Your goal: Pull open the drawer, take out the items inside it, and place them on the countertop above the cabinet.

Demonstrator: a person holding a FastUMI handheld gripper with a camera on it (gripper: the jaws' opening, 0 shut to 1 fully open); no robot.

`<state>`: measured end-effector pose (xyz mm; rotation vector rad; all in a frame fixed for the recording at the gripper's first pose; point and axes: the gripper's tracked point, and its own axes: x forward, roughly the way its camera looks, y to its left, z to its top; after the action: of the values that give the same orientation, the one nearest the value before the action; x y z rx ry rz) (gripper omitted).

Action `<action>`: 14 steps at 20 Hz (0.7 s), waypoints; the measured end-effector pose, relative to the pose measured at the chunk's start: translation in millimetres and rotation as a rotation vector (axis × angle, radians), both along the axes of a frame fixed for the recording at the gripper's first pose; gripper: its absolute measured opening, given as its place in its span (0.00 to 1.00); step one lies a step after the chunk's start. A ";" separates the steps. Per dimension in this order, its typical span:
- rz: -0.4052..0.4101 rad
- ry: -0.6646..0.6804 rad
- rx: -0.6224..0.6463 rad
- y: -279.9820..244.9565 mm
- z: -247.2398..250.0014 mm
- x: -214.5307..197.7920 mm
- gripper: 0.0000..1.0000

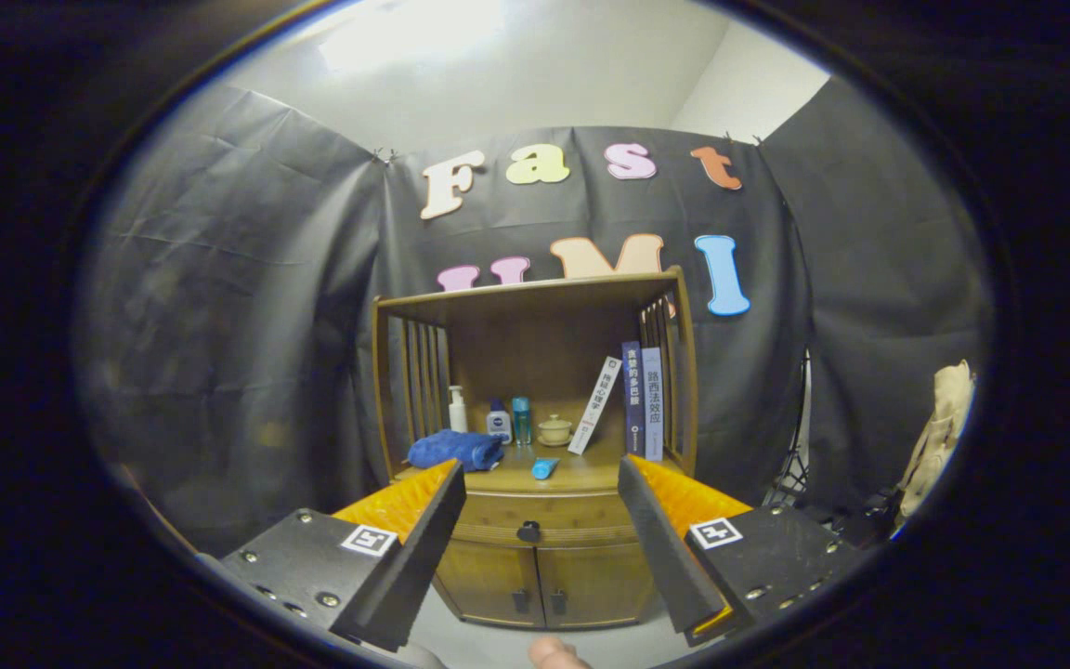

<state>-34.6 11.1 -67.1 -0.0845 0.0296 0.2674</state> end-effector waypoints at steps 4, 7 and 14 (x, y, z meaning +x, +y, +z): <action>0.004 0.005 0.006 0.5 -2.9 0.3 0.99; 0.006 0.009 0.011 -1.3 -4.8 1.2 0.99; -0.001 0.019 0.020 -7.5 -7.6 4.4 0.99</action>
<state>-30.2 3.7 -74.7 -0.0622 0.0456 0.2676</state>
